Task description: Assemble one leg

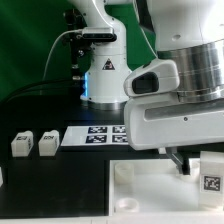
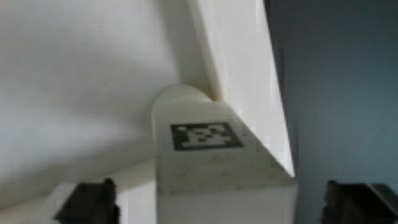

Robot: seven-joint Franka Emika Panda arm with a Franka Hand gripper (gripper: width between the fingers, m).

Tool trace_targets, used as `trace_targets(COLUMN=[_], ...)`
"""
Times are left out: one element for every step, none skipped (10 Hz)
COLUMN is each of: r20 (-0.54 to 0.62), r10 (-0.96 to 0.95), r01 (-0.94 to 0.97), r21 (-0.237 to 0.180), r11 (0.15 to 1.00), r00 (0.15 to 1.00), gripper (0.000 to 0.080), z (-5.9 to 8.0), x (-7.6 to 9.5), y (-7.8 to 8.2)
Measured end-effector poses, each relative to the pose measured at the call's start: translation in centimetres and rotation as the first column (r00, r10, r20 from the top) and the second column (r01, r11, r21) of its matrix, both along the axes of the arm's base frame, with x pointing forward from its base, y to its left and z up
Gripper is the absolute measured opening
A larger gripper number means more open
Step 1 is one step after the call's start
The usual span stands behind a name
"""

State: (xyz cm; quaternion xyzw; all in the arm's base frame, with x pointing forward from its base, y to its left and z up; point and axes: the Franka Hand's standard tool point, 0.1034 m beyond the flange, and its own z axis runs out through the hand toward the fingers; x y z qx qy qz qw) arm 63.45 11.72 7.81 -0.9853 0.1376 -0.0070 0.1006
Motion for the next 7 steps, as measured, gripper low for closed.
trace_targets(r20=[0.000, -0.025, -0.041, -0.064, -0.088, -0.125, -0.171], r10=[-0.001, -0.123, -0.195, -0.299, -0.401, -0.533, -0.698], r01=[0.001, 0.124, 0.195, 0.300, 0.404, 0.539, 0.711], r21=[0.000, 0.009, 0.011, 0.012, 0.011, 0.016, 0.024], r11=[1.000, 0.992, 0.981, 0.954, 0.915, 0.842, 0.703], r00=[1.000, 0.992, 0.980, 0.952, 0.912, 0.837, 0.696], gripper=[0.0414, 0.0414, 0.0312, 0.0312, 0.0312, 0.0312, 0.0312], z=[0.00, 0.01, 0.00, -0.03, -0.05, -0.05, -0.20], x=[0.00, -0.01, -0.01, -0.02, -0.02, 0.02, -0.05], y=[0.01, 0.10, 0.04, -0.03, -0.10, -0.24, -0.37])
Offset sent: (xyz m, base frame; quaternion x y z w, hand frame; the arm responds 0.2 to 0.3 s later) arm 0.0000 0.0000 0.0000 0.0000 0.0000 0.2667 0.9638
